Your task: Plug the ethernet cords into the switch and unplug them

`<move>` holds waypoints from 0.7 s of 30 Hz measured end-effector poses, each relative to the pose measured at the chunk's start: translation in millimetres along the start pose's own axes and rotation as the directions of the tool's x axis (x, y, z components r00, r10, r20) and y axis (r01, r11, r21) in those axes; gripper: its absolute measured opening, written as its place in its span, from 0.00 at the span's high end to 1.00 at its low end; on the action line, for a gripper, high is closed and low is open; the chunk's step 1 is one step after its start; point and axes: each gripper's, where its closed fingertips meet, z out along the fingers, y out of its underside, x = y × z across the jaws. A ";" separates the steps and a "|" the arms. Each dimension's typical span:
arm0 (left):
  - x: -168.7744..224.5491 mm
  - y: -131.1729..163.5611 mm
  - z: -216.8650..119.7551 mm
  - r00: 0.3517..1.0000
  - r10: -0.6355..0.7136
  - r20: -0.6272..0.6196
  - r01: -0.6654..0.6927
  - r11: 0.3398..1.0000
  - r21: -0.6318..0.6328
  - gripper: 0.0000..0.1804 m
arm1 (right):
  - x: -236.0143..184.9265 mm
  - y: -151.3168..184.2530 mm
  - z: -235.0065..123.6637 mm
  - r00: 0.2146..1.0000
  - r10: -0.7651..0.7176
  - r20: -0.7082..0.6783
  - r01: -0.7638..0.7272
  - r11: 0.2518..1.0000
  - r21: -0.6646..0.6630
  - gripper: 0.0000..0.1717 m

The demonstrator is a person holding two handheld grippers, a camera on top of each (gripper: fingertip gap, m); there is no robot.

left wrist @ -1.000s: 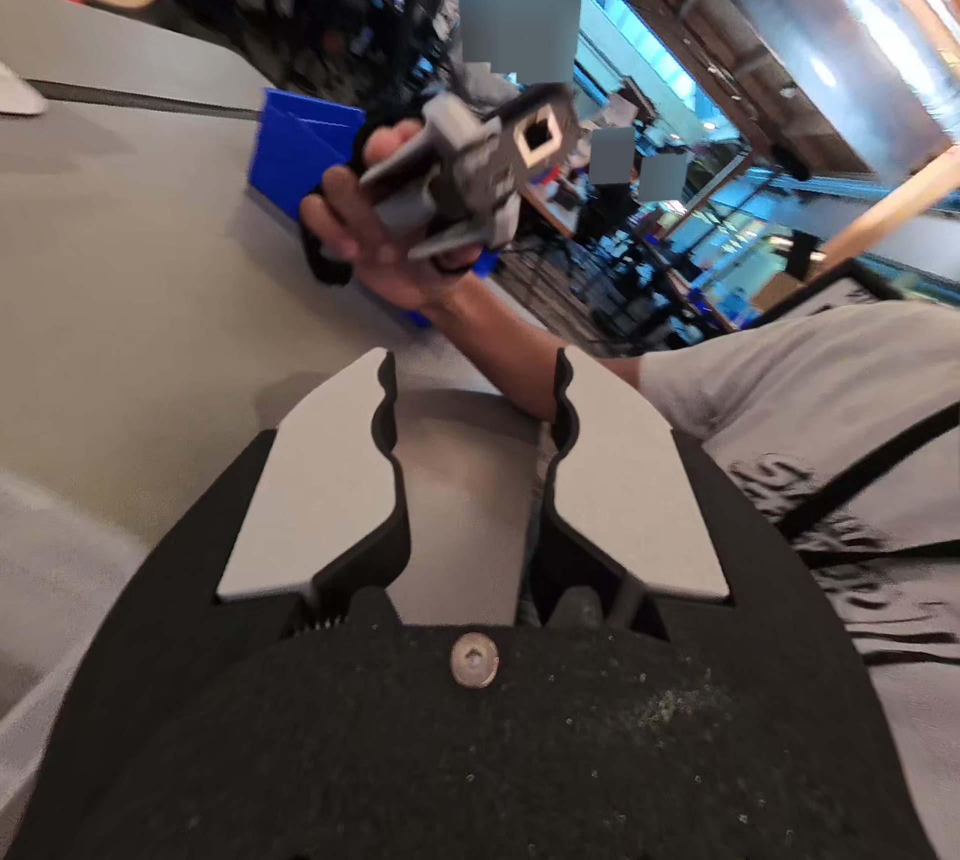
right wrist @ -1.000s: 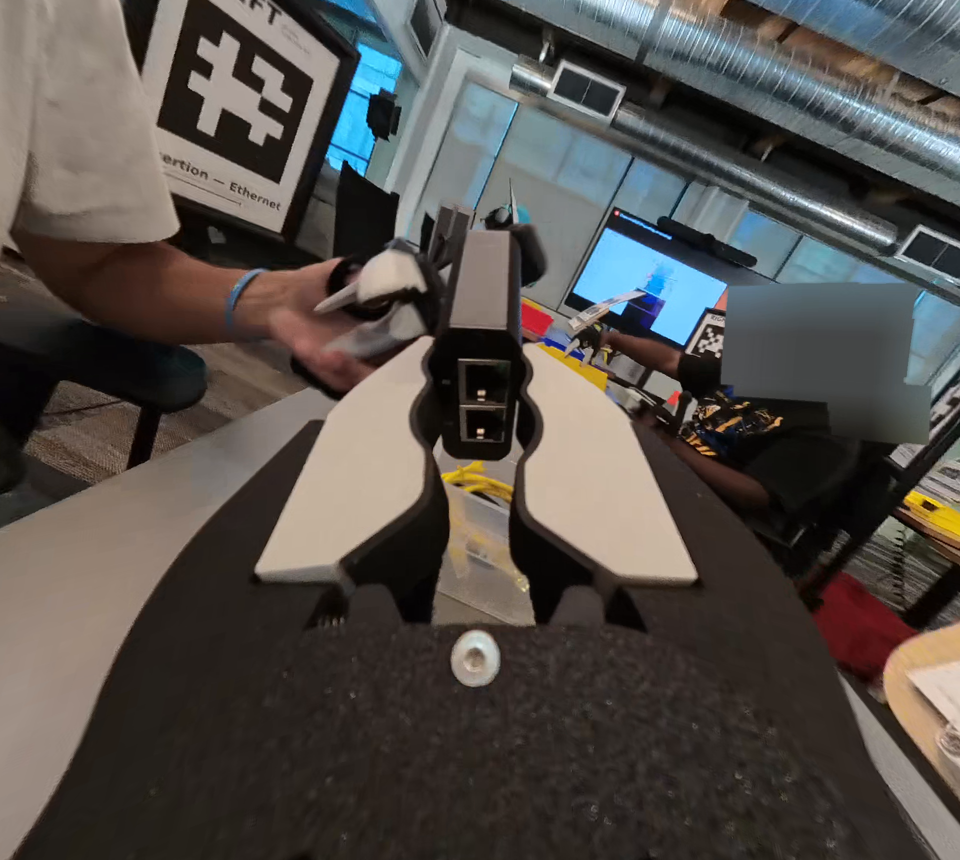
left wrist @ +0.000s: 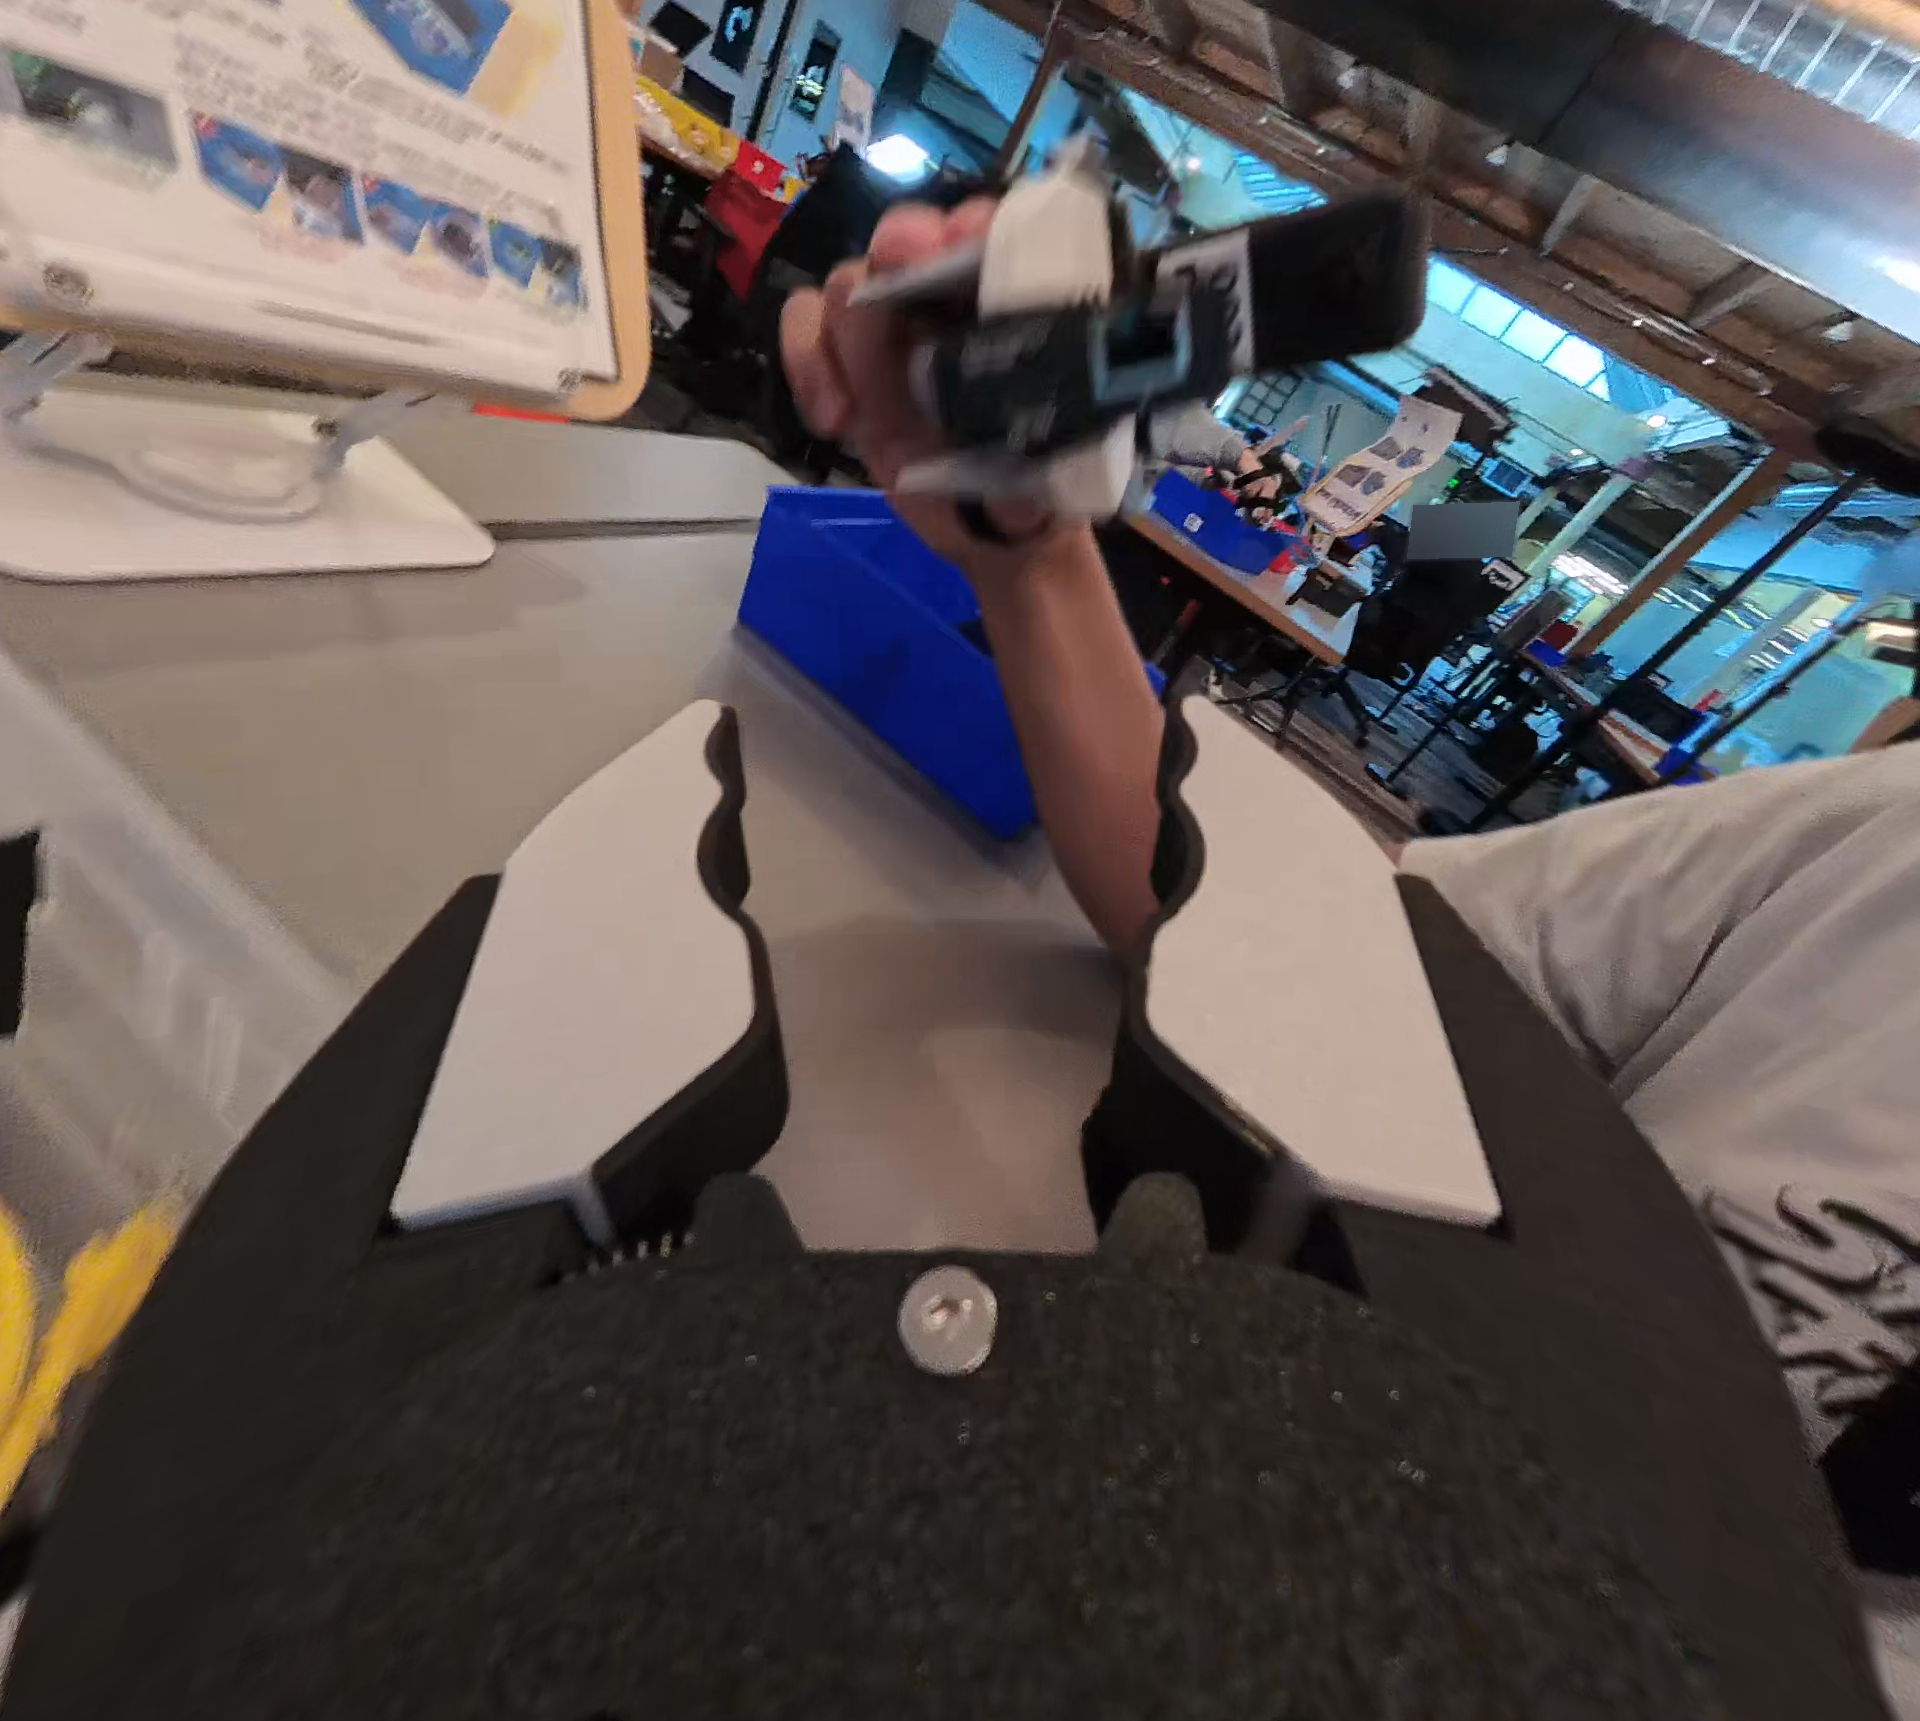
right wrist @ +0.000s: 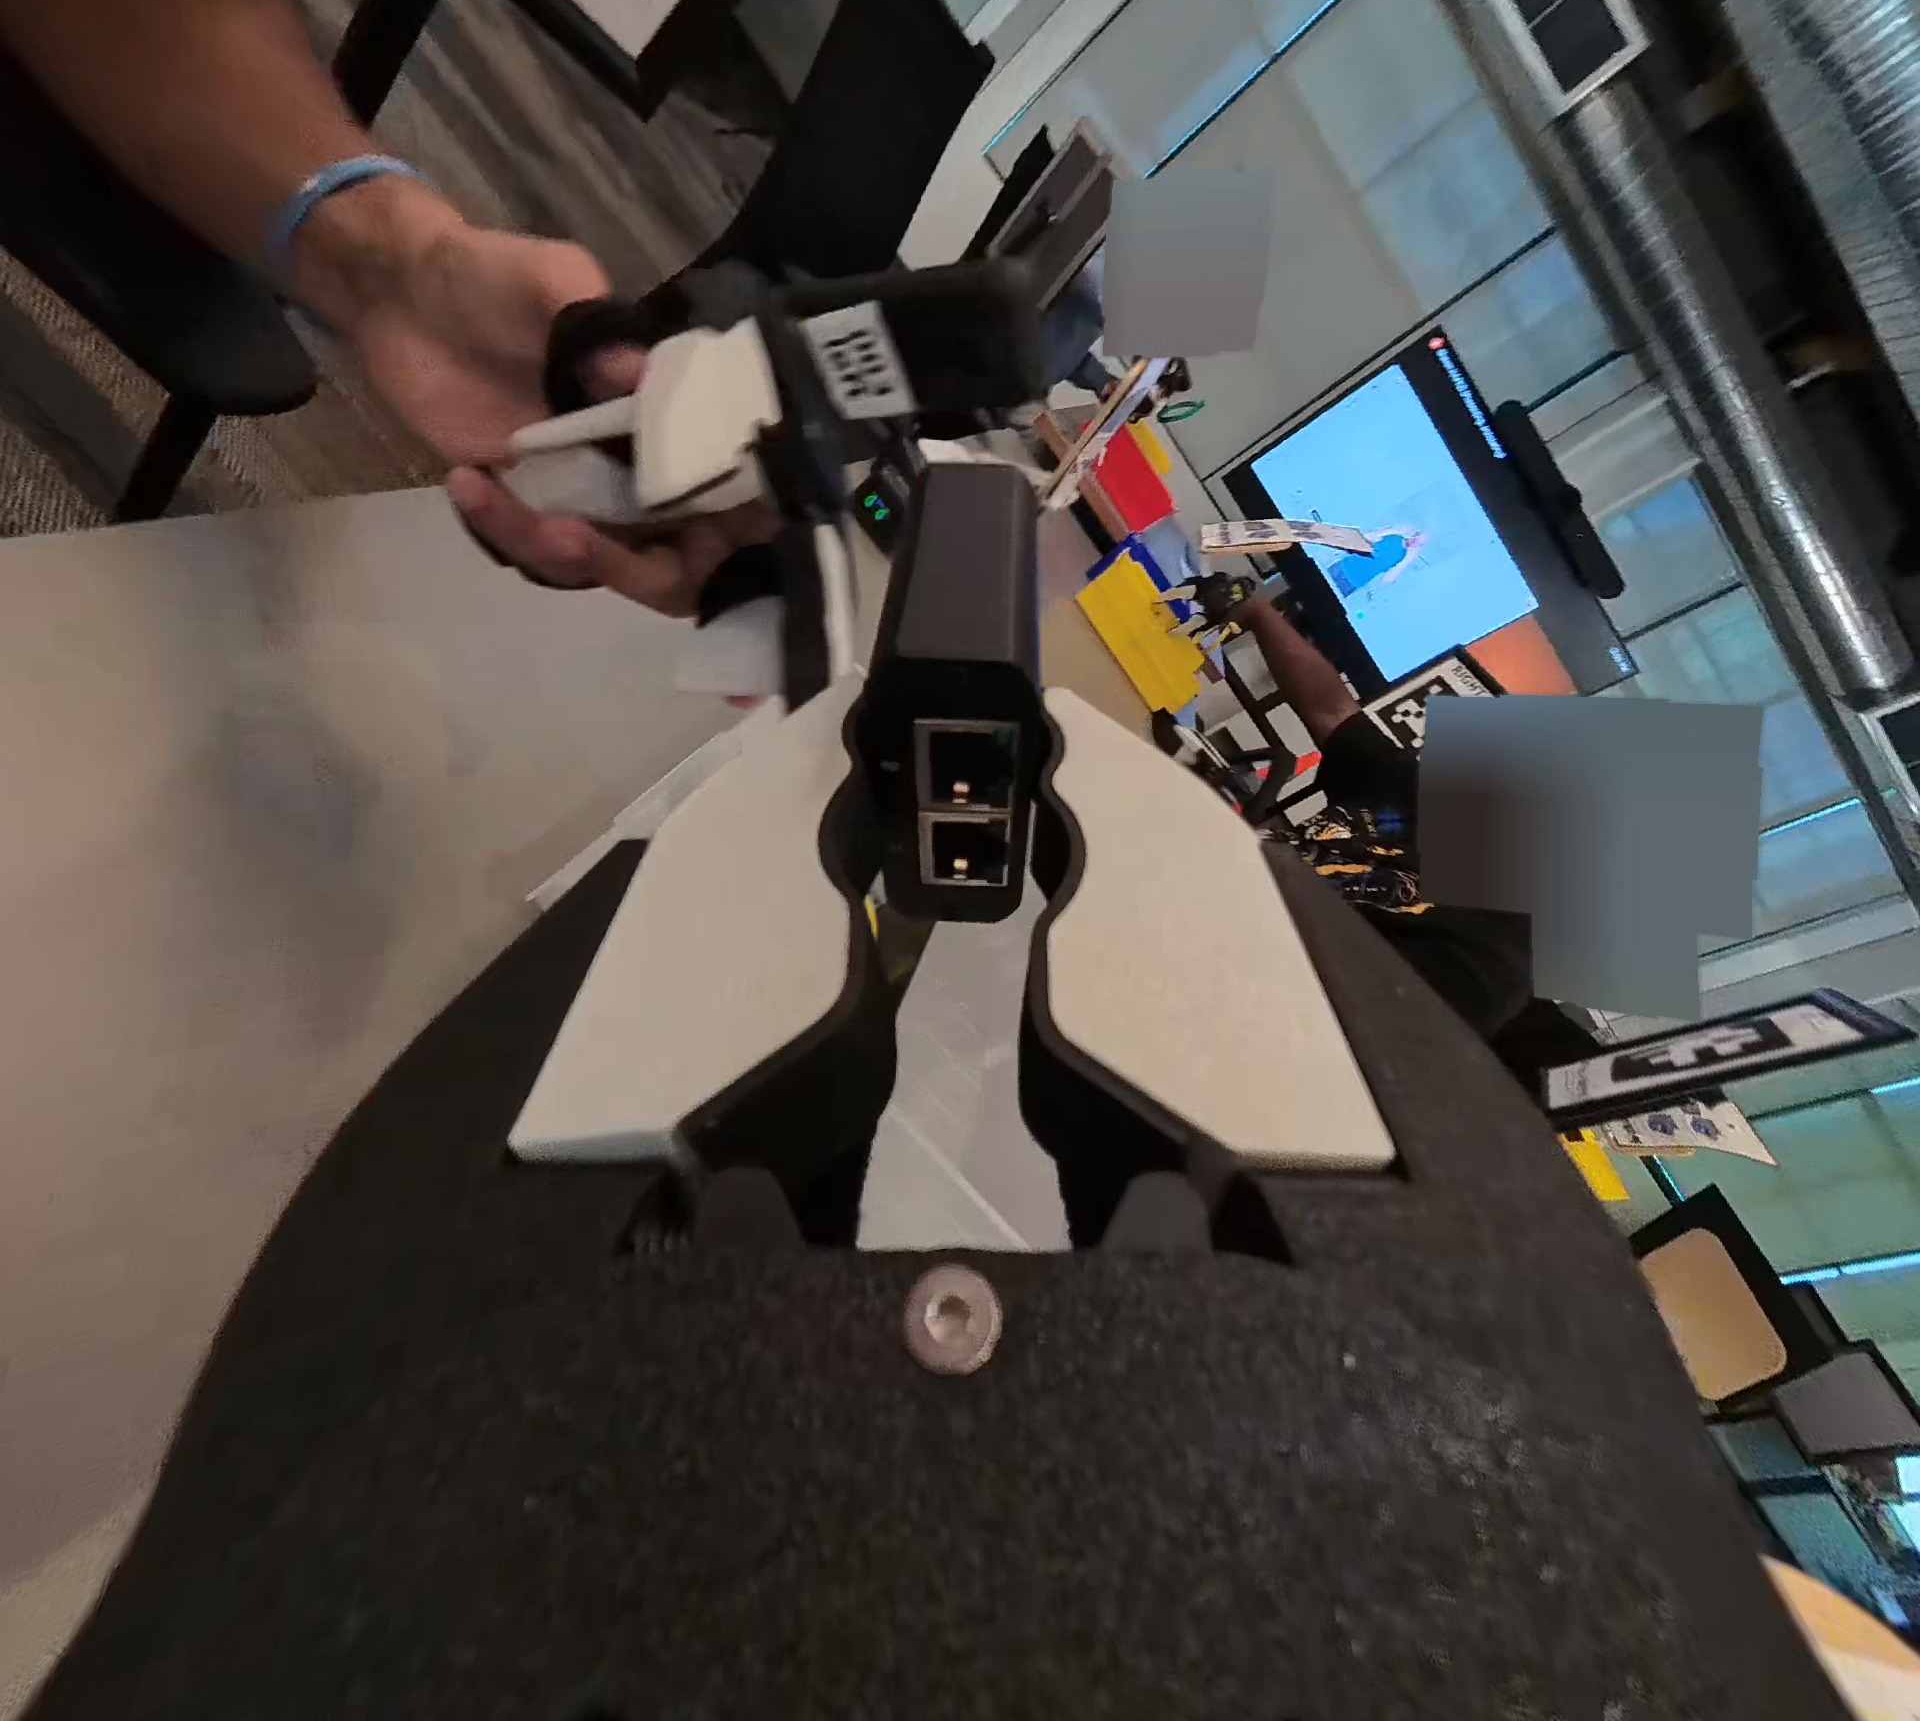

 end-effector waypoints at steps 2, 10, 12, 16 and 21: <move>9.3 -16.9 12.4 0.999 0.009 -0.032 -0.010 1.000 -0.005 0.57 | -7.3 3.1 9.3 0.999 -0.023 0.024 0.024 0.999 -0.043 0.86; 2.5 -19.1 27.3 0.997 -0.073 0.011 0.073 0.995 -0.068 0.66 | -23.1 20.0 30.3 0.996 -0.039 0.080 0.050 0.989 -0.138 0.86; -1.3 -20.1 27.5 0.995 -0.057 0.076 0.063 0.995 -0.079 0.66 | -21.7 23.9 31.4 0.997 -0.032 0.069 0.043 0.987 -0.156 0.86; -13.4 -27.6 32.2 0.968 0.060 0.244 -0.033 0.993 -0.111 0.66 | -12.2 45.9 29.1 0.998 -0.069 0.004 0.066 0.943 -0.327 0.85; -21.1 -30.5 52.0 0.918 0.189 0.349 -0.130 0.974 -0.186 0.66 | -5.6 78.8 13.6 0.994 -0.061 -0.087 -0.001 0.815 -0.580 0.80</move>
